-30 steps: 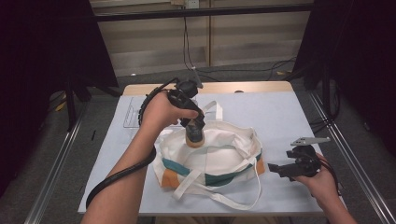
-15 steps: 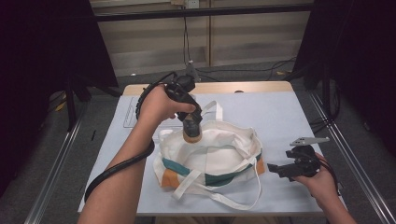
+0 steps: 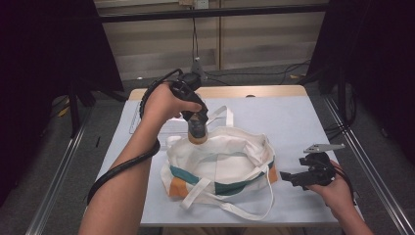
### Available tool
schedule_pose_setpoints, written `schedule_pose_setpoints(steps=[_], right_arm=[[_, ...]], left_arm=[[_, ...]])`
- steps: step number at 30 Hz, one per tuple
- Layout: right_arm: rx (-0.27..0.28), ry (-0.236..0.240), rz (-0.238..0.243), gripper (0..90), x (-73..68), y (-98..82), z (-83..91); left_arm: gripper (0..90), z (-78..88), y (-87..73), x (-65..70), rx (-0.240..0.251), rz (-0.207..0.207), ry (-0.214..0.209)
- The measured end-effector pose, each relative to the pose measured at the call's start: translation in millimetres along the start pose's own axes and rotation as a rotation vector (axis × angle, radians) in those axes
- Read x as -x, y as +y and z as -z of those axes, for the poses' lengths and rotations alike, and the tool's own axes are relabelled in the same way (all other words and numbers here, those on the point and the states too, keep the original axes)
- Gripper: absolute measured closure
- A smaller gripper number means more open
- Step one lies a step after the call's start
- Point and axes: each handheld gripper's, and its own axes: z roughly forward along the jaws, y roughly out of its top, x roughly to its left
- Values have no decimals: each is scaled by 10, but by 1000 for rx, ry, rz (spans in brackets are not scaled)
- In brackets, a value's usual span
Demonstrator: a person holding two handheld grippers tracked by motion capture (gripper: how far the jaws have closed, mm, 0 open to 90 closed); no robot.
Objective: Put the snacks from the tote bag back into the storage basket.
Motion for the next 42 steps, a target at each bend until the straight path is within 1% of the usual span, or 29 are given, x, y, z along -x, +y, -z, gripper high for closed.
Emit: schedule_pose_setpoints(steps=[2, 3, 5, 8, 10, 11, 12, 13, 14, 16, 17, 18, 19, 20, 25, 29, 30, 32, 33, 34, 35, 36, 37, 39, 40, 42], right_arm=[[1, -2, 5, 19, 6, -1, -6], [2, -1, 7, 19, 7, -1, -7], [4, 0, 3, 19, 7, -2, -5], [5, 0, 1, 19, 8, -2, -4], [1, -1, 3, 19, 8, -3, -6], [0, 0, 5, 19, 7, -3, -7], [-2, -1, 2, 19, 3, -3, -7], [2, 3, 5, 19, 0, -3, -14], [2, 3, 5, 19, 0, -3, -14], [-6, 0, 7, 19, -5, -4, -15], [-8, 1, 8, 19, -4, -4, -16], [-9, 1, 5, 19, -4, -6, -17], [-9, 0, 6, 19, -2, -6, -17], [-9, 0, 5, 19, -1, -7, -17], [-7, -1, 7, 19, 9, -11, -23], [-7, 1, 11, 20, 11, -12, -32], [-11, 2, 7, 19, 7, -12, -32], [-11, 1, 11, 19, 7, -13, -35], [-12, 2, 12, 19, 8, -13, -36], [-12, 1, 12, 19, 7, -13, -36], [-12, 1, 12, 19, 7, -13, -36], [-12, 2, 12, 19, 6, -14, -35], [-12, 2, 12, 19, 7, -15, -36], [-12, 3, 8, 19, 4, -15, -36], [-11, 1, 11, 19, 4, -15, -41], [-11, 1, 11, 20, 4, -15, -42]], left_arm=[[297, 5, 11, -21, -4, -10, -7], [297, 5, 15, -25, -4, -5, -11], [298, 5, 20, -37, 0, 1, -6], [298, 5, 32, -47, -5, -4, -2], [299, 9, 41, -64, -1, -13, -1], [298, 8, 43, -72, -2, -13, -11], [298, 9, 45, -85, -4, -12, -12], [298, 9, 45, -84, -1, 8, -9], [298, 9, 49, -92, -5, 5, -13], [298, 11, 57, -103, -4, 3, -5], [298, 9, 65, -118, -4, -6, -10], [298, 14, 69, -116, -3, 6, -1], [298, 15, 74, -123, -4, 5, -1], [298, 10, 83, -137, 0, -1, -13], [298, 20, 112, -146, 0, 2, -1], [298, 32, 138, -157, 2, -13, -5], [298, 35, 145, -161, -2, -10, 0], [298, 29, 160, -170, 4, -2, -3], [298, 31, 171, -178, 0, -11, -6], [299, 31, 177, -173, 6, -2, -1], [299, 35, 192, -182, -2, -13, -3], [298, 34, 199, -182, 5, -4, 2], [298, 40, 212, -196, -1, -17, -4], [298, 37, 225, -197, 8, -11, -2], [299, 41, 235, -205, 1, -15, 2], [298, 41, 246, -216, 4, -12, 3]])
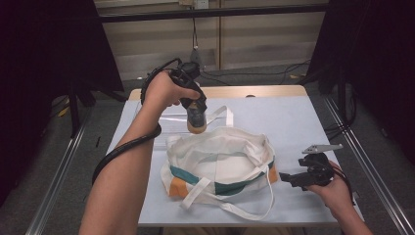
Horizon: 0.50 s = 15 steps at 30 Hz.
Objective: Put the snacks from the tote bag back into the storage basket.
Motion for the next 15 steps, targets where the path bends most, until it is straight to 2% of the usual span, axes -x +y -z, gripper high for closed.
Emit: schedule_pose_setpoints(steps=[1, 3, 5, 7, 9, 11, 15], right_arm=[[-1, 0, -3, 19, -2, 0, -1], [-5, 5, -3, 19, -2, -1, -5], [-5, 5, -5, 19, -4, 1, -11], [-4, 5, -6, 19, -4, 2, -11], [-4, 8, -9, 19, 0, 5, -8], [-2, 8, -7, 19, 3, 3, -10], [-4, 10, -6, 19, 4, 1, -15]], left_arm=[[299, -2, 9, -15, -1, -11, -7], [299, -5, 15, -28, 4, 5, 1], [299, -10, 29, -49, 4, -9, -3], [298, -11, 38, -57, 1, 4, 7], [298, -17, 51, -73, 1, -11, 3], [299, -18, 55, -75, 3, 4, 8], [298, -12, 72, -87, 3, 6, 10]])
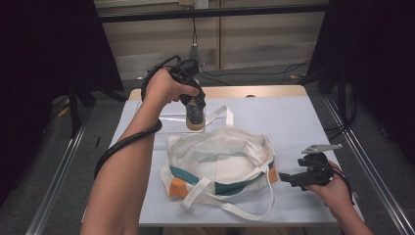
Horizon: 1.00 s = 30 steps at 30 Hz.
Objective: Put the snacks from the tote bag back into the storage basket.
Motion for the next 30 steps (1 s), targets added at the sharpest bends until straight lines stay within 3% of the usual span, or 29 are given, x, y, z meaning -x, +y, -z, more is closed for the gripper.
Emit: schedule_pose_setpoints(steps=[10, 30], right_arm=[[0, 6, -1, 19, -2, 5, -3], [-3, 5, -5, 19, 1, 7, -11]], left_arm=[[298, -13, 26, -41, 5, -4, 0], [299, -230, 57, -197, -11, 3, 6]])
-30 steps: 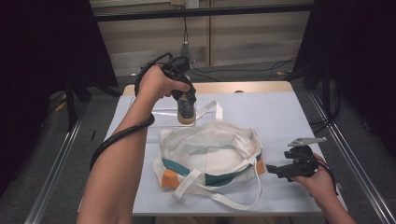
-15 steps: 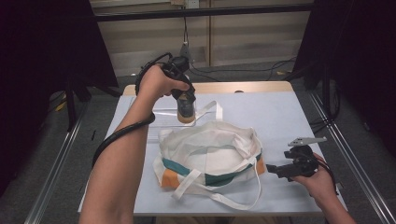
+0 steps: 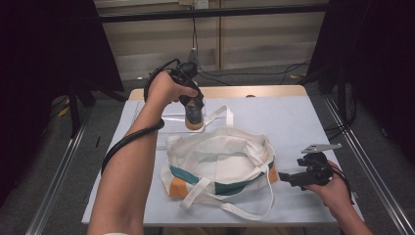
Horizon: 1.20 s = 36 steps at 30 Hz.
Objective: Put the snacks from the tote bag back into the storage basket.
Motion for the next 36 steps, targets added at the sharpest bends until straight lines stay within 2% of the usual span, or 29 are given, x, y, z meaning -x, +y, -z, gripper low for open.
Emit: schedule_pose_setpoints(steps=[11, 18, 19, 22, 23, 25, 26, 33, 34, 36], right_arm=[[5, 2, -2, 19, 6, -1, 0], [6, 1, 0, 19, 10, -1, 1], [5, 1, 2, 19, 11, -2, 1], [6, 2, 4, 19, 8, 1, 3], [6, 2, 3, 19, 6, 2, 5], [5, 2, 1, 19, 2, 2, 6], [2, 1, -1, 19, -1, 2, 8], [3, 1, -1, 19, -4, 2, 6], [3, 2, -1, 19, -4, 2, 5], [1, -1, 5, 19, 0, 0, 2]], left_arm=[[298, -82, -2, -39, 0, 3, 5], [298, -158, -16, -44, -6, -10, 8], [298, -164, -13, -55, -12, -31, 10], [298, -187, -15, -48, -14, -26, 22], [298, -196, -15, -53, -16, -33, 11], [298, -214, -21, -52, -19, -28, 20], [298, -229, -23, -55, -17, -35, 7], [298, -267, -28, -69, -29, -51, 9], [298, -275, -31, -58, -21, -36, 17], [298, -286, -33, -61, -26, -45, 13]])
